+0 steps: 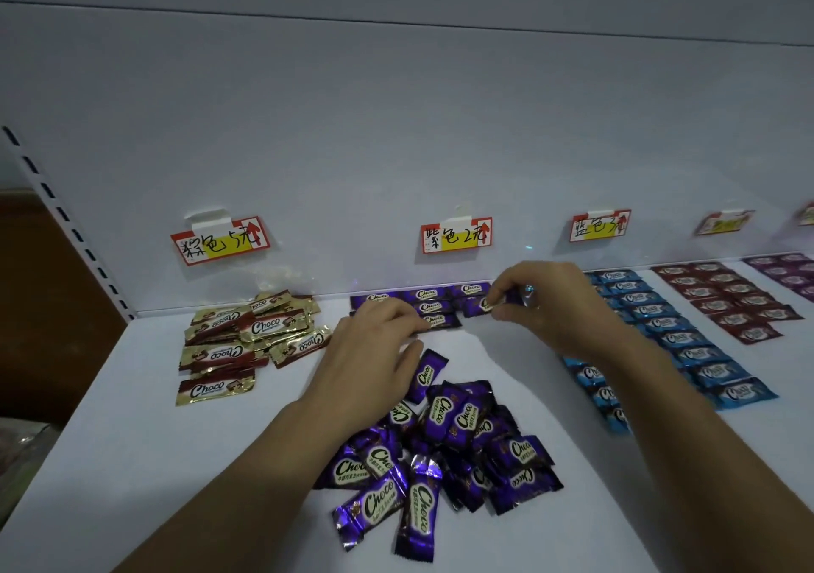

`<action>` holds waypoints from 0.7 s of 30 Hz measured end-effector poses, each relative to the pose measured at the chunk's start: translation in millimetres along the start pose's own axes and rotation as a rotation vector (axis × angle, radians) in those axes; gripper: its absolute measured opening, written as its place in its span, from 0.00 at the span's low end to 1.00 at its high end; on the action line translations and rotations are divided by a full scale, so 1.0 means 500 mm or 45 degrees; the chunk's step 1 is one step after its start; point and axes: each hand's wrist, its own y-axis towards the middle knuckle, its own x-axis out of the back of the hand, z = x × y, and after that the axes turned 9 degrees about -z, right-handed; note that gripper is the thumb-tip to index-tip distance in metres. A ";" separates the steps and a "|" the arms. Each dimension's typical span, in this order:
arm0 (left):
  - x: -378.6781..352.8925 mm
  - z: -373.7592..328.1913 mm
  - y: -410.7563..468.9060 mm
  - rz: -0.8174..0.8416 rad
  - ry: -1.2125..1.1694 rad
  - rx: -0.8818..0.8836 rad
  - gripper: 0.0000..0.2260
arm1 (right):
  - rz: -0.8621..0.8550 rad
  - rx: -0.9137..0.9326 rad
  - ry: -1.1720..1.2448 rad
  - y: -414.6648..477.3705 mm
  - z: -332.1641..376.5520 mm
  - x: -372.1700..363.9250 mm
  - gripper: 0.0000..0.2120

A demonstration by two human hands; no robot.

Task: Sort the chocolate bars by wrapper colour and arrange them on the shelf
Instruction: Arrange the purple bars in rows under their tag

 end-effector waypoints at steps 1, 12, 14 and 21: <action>-0.002 -0.001 0.000 0.028 0.029 -0.022 0.12 | -0.033 -0.016 0.007 -0.008 -0.009 -0.008 0.06; 0.003 -0.016 -0.002 0.170 0.022 -0.039 0.13 | 0.010 0.031 -0.180 -0.004 -0.035 -0.067 0.08; 0.005 -0.016 -0.003 0.184 0.021 -0.032 0.13 | -0.030 0.003 -0.178 -0.003 -0.034 -0.073 0.08; 0.005 -0.014 -0.004 0.208 0.045 -0.053 0.13 | -0.040 -0.128 -0.208 -0.005 -0.025 -0.076 0.09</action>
